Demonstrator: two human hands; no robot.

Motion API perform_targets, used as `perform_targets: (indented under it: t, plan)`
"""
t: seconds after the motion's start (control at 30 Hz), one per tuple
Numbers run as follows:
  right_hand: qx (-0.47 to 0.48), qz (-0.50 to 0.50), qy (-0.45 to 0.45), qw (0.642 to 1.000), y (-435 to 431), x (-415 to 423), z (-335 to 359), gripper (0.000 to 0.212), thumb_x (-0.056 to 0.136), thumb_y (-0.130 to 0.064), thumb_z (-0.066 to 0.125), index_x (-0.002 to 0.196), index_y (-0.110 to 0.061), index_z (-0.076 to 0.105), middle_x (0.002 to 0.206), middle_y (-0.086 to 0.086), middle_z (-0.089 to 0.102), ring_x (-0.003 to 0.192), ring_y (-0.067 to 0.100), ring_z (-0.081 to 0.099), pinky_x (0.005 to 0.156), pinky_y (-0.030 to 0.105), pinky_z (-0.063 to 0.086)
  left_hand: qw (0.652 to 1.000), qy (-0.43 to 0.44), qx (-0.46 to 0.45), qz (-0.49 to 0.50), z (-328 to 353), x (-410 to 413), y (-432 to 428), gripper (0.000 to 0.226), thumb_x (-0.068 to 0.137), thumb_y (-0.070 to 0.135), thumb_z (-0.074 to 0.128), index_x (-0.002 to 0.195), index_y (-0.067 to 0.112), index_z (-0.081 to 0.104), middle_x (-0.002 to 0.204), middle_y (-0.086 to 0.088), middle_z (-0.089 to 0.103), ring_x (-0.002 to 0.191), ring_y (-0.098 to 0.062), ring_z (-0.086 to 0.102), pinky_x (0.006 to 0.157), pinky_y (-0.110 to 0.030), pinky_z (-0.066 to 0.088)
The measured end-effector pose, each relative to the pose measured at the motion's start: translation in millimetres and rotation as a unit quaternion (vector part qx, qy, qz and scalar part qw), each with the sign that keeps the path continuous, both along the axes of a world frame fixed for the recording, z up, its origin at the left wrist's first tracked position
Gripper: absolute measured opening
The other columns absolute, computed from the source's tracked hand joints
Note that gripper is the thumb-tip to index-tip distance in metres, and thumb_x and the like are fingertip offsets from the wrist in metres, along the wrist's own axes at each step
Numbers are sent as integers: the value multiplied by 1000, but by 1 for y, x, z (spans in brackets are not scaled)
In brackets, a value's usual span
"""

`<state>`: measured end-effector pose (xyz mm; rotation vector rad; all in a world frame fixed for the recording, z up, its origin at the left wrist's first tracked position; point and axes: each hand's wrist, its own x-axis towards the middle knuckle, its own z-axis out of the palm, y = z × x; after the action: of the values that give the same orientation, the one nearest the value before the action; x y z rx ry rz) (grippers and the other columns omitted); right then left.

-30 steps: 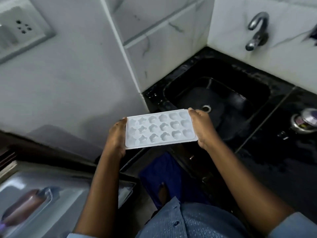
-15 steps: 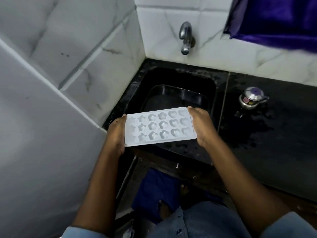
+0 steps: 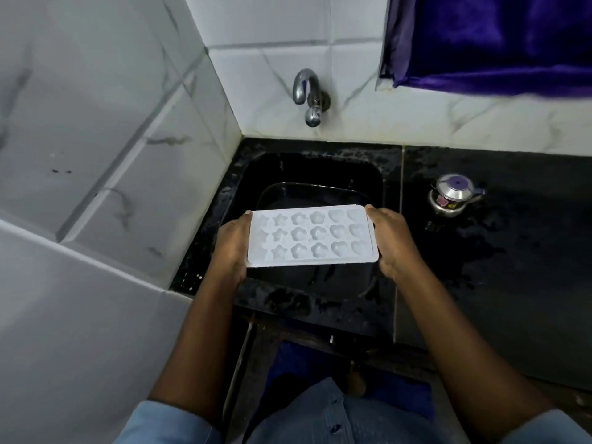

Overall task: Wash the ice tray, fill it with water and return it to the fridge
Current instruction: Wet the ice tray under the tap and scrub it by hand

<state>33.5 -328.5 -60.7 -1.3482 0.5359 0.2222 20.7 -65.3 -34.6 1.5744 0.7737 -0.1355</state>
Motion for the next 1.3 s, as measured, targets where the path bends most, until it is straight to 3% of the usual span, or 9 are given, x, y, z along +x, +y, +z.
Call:
perform_targets:
  t: [0.17,0.3,0.43,0.63,0.73,0.9,1.07,1.17,1.3]
  plan:
    - [-9,-17,2,1000,-8,21,3,27,104,-30,62,94,-5,68,101,20,77,90,38,77,76,56,63,1000,-3,16,-8,-5,31,-1,34,101,40,65,106,9,77,92,-9,82,80,-30,79,63,-38,64]
    - [-34,-40,-16,999,-12,38,5,26,103,-28,63,98,-3,69,90,14,76,79,31,74,59,36,60,999,-21,13,-39,-10,58,2,37,101,38,64,113,5,75,101,-11,81,92,-33,79,84,-52,65]
    - [-66,-68,-25,995,-12,53,7,33,101,-27,65,99,6,69,88,13,72,74,26,71,58,30,55,996,-37,13,-77,-10,89,4,37,102,37,62,113,3,75,104,-11,81,97,-33,78,93,-56,61]
    - [-93,-91,-24,991,-3,79,3,46,97,-30,65,105,15,61,113,33,67,79,26,68,67,35,52,995,-40,-18,-94,0,128,4,30,104,29,61,104,5,79,98,-13,81,86,-31,78,69,-35,61]
    - [-103,-94,-20,990,0,92,3,44,97,-31,65,105,12,64,103,29,71,84,30,70,69,36,50,995,-39,-23,-89,3,143,5,28,103,27,62,98,4,78,93,-13,80,76,-29,76,55,-28,58]
    - [-116,-108,-16,987,7,114,7,27,100,-25,63,103,-1,74,108,19,76,95,35,75,70,35,55,995,-45,-26,-82,-1,171,12,36,82,17,60,103,-10,71,107,-27,76,78,-33,72,63,-39,54]
    - [-158,-110,-26,981,10,129,5,28,97,-10,58,110,14,64,115,33,66,89,38,72,71,37,51,996,-41,-28,-74,-7,190,15,42,68,17,59,102,-3,75,106,-20,78,99,-43,74,69,-42,56]
    - [-184,-80,-28,979,10,133,6,18,96,0,54,102,-2,72,105,18,75,91,29,74,74,36,58,995,-41,-26,-85,-7,192,17,44,69,14,59,106,-4,74,105,-19,78,101,-42,75,72,-45,59]
    - [-200,-62,-55,976,9,133,3,29,93,8,56,106,-14,69,93,-3,72,76,6,68,54,16,52,991,-67,-5,-118,-11,191,19,35,89,-12,53,114,2,74,112,-16,77,100,-34,76,87,-50,64]
